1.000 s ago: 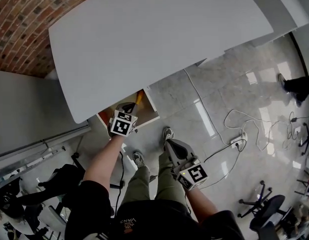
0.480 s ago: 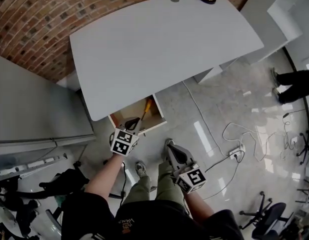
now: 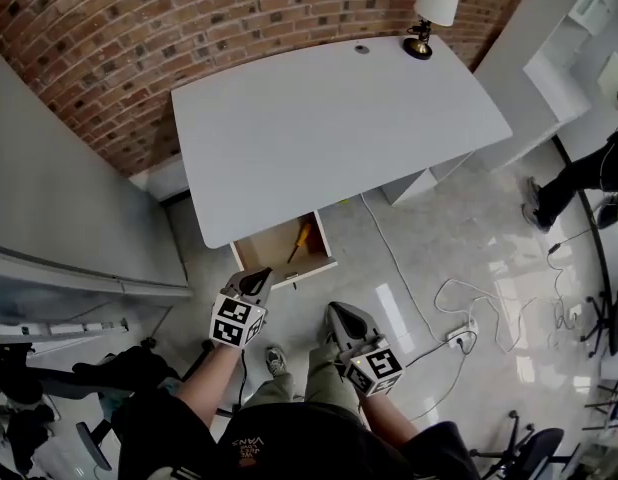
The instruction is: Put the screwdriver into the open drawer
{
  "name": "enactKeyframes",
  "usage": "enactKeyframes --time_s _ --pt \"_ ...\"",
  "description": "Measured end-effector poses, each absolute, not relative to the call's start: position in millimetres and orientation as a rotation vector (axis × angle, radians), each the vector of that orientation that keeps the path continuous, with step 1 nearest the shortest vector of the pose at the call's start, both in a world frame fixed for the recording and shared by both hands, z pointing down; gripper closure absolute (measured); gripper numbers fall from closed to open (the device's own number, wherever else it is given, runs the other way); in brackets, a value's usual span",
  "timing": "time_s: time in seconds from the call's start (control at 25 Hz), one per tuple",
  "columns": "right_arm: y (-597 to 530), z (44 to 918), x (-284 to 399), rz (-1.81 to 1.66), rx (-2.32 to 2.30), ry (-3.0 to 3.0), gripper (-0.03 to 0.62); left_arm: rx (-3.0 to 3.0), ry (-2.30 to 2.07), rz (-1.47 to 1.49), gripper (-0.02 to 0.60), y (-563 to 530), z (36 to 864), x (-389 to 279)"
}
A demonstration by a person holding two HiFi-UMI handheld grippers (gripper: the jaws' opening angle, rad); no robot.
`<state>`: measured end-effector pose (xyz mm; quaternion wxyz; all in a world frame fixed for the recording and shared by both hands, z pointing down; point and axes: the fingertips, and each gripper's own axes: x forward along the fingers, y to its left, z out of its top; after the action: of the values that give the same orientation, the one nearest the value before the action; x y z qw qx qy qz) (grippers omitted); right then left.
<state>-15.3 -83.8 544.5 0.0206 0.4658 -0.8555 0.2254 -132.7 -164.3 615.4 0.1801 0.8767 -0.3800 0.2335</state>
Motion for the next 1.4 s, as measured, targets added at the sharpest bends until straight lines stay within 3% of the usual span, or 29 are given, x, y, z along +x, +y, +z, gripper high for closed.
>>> enactKeyframes --time_s 0.68,1.4 --pt "-54.2 492.1 -45.5 0.571 1.445 -2.674 0.599 2.566 -1.153 0.338 0.574 -85.6 501.3 -177.9" --pt "-22.1 455.1 -62.8 0.489 1.441 -2.674 0.599 2.559 -1.186 0.279 0.574 -21.8 462.0 -224.2"
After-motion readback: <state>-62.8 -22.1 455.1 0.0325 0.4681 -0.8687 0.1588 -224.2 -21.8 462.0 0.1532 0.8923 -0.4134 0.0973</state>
